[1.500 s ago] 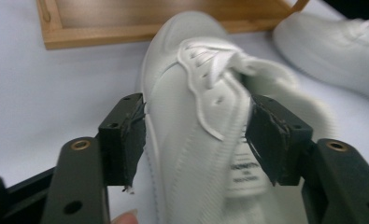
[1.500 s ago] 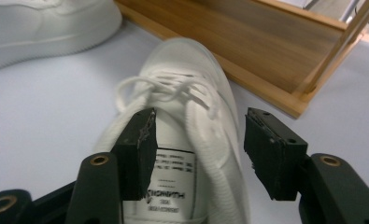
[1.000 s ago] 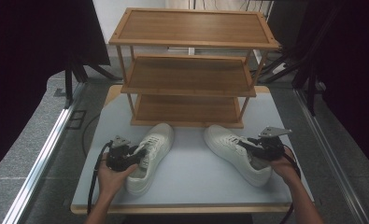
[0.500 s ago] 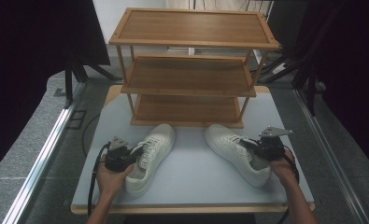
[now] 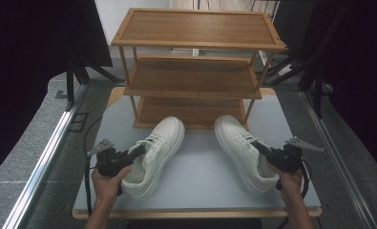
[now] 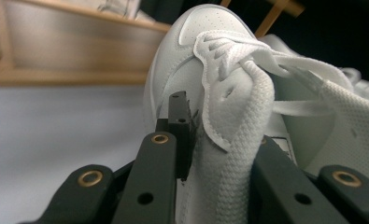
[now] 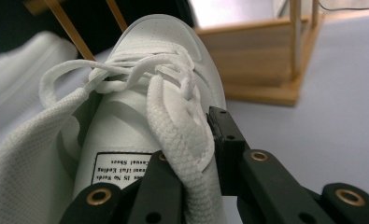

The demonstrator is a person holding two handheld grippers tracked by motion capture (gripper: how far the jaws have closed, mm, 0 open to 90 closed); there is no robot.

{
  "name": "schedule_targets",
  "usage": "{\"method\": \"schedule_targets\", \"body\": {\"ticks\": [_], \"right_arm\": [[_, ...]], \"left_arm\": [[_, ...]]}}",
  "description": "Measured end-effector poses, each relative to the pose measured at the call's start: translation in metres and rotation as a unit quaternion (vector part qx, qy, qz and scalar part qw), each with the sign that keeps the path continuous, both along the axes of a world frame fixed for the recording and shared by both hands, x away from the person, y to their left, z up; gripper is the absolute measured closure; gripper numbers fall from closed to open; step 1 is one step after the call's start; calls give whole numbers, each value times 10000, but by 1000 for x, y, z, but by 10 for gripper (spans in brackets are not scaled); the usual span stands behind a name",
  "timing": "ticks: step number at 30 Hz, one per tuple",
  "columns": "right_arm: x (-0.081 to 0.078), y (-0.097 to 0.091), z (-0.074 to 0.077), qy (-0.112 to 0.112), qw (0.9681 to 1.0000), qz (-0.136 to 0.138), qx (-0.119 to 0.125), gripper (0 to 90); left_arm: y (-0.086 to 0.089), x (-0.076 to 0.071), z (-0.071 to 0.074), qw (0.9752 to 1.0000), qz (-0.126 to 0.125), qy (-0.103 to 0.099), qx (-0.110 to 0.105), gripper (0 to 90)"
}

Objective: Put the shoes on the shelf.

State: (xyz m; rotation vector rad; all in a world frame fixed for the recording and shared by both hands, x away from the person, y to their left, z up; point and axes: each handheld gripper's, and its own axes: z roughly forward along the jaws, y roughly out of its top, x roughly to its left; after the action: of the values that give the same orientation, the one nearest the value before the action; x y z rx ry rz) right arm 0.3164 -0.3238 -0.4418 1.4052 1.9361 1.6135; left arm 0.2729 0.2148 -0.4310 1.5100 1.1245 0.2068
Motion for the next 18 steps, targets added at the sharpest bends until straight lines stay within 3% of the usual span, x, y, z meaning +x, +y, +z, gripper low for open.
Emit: {"method": "schedule_targets", "body": {"ticks": [3, 7, 12, 18], "right_arm": [[-4, -2, 3, -24, 9985, 37, 550, 827], [-9, -3, 13, -117, 9949, -50, 1001, 827], [-13, 0, 30, -295, 9921, -40, 1216, 827], [-14, 4, 59, -443, 9895, -251, 1355, 827]], "left_arm": [[2, -3, 7, 9994, -24, -79, -336, 811], [1, -5, 19, 9979, -11, -185, -628, 811], [-4, -1, 36, 9962, 7, -313, -818, 811], [-12, 6, 57, 9960, 43, -443, -778, 810]]}}
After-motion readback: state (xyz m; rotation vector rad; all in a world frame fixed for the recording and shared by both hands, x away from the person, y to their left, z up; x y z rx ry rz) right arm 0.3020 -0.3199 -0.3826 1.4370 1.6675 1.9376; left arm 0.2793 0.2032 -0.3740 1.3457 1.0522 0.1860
